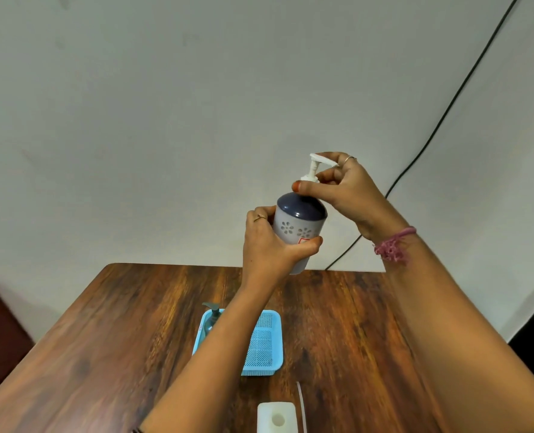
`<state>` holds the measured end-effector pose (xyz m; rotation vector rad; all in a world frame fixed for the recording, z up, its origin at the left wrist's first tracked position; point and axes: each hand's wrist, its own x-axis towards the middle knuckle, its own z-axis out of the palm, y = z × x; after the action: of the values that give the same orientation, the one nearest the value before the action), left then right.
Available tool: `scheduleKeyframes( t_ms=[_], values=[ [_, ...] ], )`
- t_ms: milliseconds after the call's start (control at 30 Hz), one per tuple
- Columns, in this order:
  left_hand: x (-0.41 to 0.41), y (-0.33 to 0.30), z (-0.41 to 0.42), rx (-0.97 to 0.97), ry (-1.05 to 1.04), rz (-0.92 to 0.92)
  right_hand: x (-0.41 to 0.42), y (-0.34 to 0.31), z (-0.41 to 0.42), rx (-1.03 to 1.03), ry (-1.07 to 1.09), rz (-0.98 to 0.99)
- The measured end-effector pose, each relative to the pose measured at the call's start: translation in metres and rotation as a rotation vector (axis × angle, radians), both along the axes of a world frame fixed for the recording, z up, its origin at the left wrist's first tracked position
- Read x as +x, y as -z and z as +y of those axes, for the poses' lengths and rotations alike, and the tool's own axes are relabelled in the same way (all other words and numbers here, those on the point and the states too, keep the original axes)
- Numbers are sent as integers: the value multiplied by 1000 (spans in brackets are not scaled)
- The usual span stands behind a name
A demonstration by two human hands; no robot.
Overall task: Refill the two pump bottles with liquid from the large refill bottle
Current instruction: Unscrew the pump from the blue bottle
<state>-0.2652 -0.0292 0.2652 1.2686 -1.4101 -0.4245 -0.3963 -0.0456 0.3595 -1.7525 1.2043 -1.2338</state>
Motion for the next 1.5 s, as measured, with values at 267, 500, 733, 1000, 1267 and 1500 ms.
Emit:
scheduleKeyframes(
  t_ms=[267, 500, 733, 1000, 1267, 1500],
  values=[
    [2, 3, -1, 5, -3, -4, 1, 0, -2, 44, -34, 57],
    [9, 13, -4, 24, -13, -11, -11, -13, -6, -49, 58, -138],
    [20, 27, -6, 39, -52, -25, -20, -20, -7, -54, 92, -221],
    [32, 37, -5, 40, -94, -13, -34, -20, -10, -52, 104, -342],
    [41, 42, -5, 64, -112, 3, -26, -13, -12, -53, 79, -420],
    [54, 39, 0, 72, -101, 33, -14, -4, -7, -42, 121, -416]
  ],
)
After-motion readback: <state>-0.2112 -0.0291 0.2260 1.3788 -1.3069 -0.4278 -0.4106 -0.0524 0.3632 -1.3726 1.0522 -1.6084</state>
